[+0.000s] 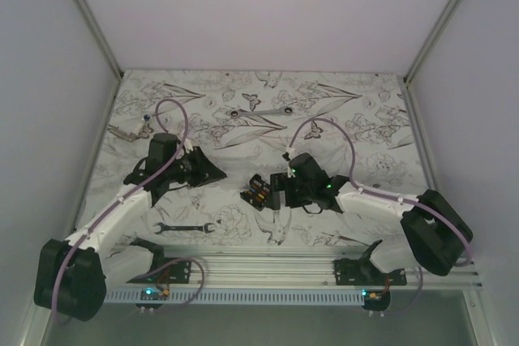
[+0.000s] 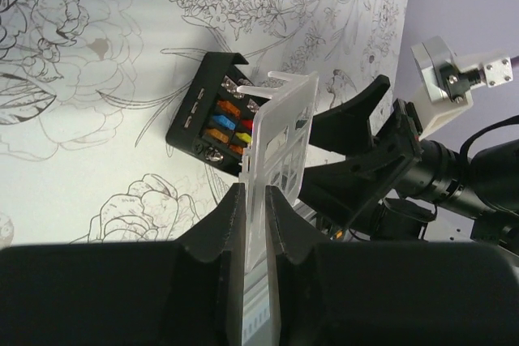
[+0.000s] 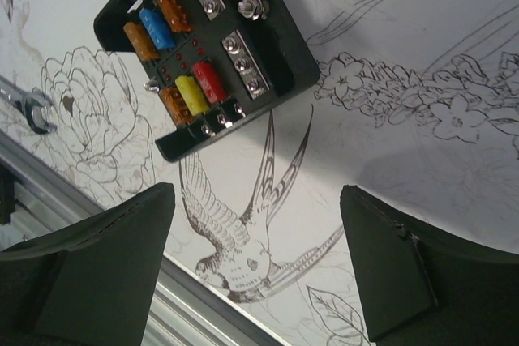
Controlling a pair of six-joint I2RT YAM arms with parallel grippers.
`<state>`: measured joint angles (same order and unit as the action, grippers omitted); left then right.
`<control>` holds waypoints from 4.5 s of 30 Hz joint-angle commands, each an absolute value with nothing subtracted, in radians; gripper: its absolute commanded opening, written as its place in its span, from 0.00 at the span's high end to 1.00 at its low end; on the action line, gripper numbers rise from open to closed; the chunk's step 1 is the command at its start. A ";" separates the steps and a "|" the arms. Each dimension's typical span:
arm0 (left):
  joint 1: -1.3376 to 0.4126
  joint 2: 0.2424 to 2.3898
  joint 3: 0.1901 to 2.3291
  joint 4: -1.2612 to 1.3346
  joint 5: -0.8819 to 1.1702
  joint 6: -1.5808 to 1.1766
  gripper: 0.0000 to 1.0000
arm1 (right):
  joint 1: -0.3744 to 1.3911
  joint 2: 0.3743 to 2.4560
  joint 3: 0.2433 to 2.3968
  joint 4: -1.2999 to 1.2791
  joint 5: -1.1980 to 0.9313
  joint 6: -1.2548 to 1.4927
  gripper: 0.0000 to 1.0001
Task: Snap on the fuse box
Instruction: Pick up the fuse box cover from the center of the board, then adjust the fuse box base at the center of the board, then place the fuse box cover at the center of the board, then adjust the fuse box base at the center of the board.
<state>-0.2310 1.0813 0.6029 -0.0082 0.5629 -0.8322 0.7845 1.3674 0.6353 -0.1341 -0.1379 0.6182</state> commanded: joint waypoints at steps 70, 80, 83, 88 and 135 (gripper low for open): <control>-0.719 1.754 1.009 -0.030 0.361 -0.809 0.54 | 0.523 1.251 0.711 -0.293 0.002 0.397 0.22; -0.660 1.500 0.940 -0.251 0.219 -0.773 0.10 | 0.530 1.252 0.712 -0.311 -0.034 0.414 0.16; -0.613 1.421 0.891 -0.280 0.200 -0.767 0.01 | 0.536 1.249 0.712 -0.312 -0.035 0.418 0.14; -0.549 1.366 0.838 -0.293 0.157 -0.754 0.00 | 0.549 1.257 0.712 -0.313 -0.038 0.426 0.08; -0.540 1.196 0.571 -0.141 0.187 -0.959 0.00 | 0.901 1.617 1.025 -0.550 0.463 0.885 0.00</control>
